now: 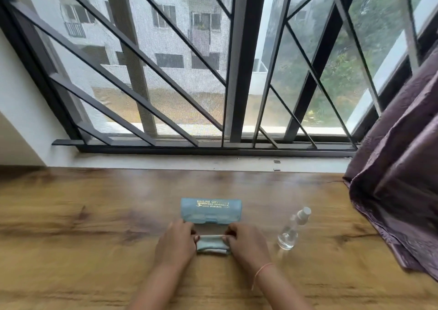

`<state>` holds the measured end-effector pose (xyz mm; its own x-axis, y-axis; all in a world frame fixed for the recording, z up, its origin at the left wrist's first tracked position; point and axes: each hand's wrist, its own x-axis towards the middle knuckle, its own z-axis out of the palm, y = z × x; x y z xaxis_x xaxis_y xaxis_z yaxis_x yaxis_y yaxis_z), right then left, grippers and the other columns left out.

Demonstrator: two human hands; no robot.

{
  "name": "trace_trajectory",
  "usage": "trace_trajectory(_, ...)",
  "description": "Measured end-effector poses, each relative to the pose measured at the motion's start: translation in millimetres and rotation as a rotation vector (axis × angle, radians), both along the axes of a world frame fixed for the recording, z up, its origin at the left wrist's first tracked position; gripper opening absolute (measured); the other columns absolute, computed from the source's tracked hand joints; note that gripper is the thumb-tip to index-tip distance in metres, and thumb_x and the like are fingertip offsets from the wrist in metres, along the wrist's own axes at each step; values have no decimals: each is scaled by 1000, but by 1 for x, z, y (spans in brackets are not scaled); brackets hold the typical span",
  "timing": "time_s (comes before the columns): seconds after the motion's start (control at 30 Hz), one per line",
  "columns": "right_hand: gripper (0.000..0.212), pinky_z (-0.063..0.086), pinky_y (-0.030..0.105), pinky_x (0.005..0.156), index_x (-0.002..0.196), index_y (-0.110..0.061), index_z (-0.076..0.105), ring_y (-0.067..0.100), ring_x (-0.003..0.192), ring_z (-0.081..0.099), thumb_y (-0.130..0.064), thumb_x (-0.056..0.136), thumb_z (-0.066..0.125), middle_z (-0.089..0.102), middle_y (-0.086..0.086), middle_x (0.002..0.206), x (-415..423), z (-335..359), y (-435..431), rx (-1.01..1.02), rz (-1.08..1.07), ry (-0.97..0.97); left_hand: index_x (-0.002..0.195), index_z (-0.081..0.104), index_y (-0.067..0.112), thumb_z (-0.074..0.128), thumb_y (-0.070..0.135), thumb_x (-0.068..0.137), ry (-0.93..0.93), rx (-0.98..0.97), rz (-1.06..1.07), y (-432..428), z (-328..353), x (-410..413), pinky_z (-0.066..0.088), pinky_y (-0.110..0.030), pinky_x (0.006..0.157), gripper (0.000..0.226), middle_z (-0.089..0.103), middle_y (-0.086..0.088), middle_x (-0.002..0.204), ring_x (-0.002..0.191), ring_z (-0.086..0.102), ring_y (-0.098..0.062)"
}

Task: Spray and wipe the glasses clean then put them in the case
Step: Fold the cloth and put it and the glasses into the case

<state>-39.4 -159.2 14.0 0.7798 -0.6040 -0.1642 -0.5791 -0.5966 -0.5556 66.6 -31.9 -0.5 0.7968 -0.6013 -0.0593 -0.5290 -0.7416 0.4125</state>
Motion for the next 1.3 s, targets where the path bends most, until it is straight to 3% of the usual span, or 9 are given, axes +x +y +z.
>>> trace_trajectory(0.17,15,44,30,67,83,-17,64,21,87,62,-31,79,60,68,2,88,-2,-2,1,-107,17,-43,77,58,27,59,21,84,69,-144,52,1,-7,6,40,-27,72,9,54,5,89,93,52,-15)
trace_trajectory(0.27,9,41,28,65,80,-16,66,23,79,61,-21,74,69,64,4,81,0,4,-4,-256,-26,-275,62,54,30,70,16,76,105,-344,139,7,-6,10,34,-24,63,26,60,5,78,76,54,-14)
trace_trajectory(0.33,31,40,19,71,90,-12,68,23,78,59,-7,61,78,62,5,82,6,6,-11,-317,3,-411,59,56,29,78,15,67,156,-496,275,13,-7,17,37,-25,60,28,64,0,72,71,58,-16)
trace_trajectory(0.4,55,42,20,84,104,-10,65,24,91,57,-6,52,83,63,9,96,12,7,-20,-373,99,-414,68,60,23,83,12,61,254,-630,373,16,-14,28,47,-30,65,26,65,-4,76,75,62,-21)
trace_trajectory(0.5,68,47,36,95,113,-8,63,30,105,56,-8,48,82,63,13,110,19,7,-30,-368,173,-313,97,58,24,85,6,55,429,-745,346,15,-20,44,53,-35,79,53,64,-3,98,86,61,-18)
trace_trajectory(0.6,60,30,25,105,121,-7,59,28,119,49,-8,62,73,60,12,122,20,10,-33,-268,174,-250,127,48,21,84,1,55,441,-686,227,10,-23,54,51,-26,79,83,59,3,113,95,58,-16)
trace_trajectory(0.73,52,23,11,98,125,-14,57,16,122,45,-12,74,68,56,4,129,21,8,-33,-195,155,-242,132,45,25,84,7,57,421,-621,150,7,-22,55,45,-18,73,86,62,5,110,86,55,-11)
trace_trajectory(0.93,43,32,18,98,122,-11,59,18,118,50,-19,81,67,59,6,126,27,13,-40,-100,138,-249,126,52,27,82,12,62,310,-556,155,5,-16,49,40,-11,62,73,63,6,94,71,51,2)
trace_trajectory(1.3,24,53,40,82,101,-9,69,18,84,60,-26,89,58,69,7,94,60,32,-58,161,31,-176,127,40,46,80,14,64,300,-508,60,9,-23,52,51,-32,73,82,60,10,106,75,51,-8)
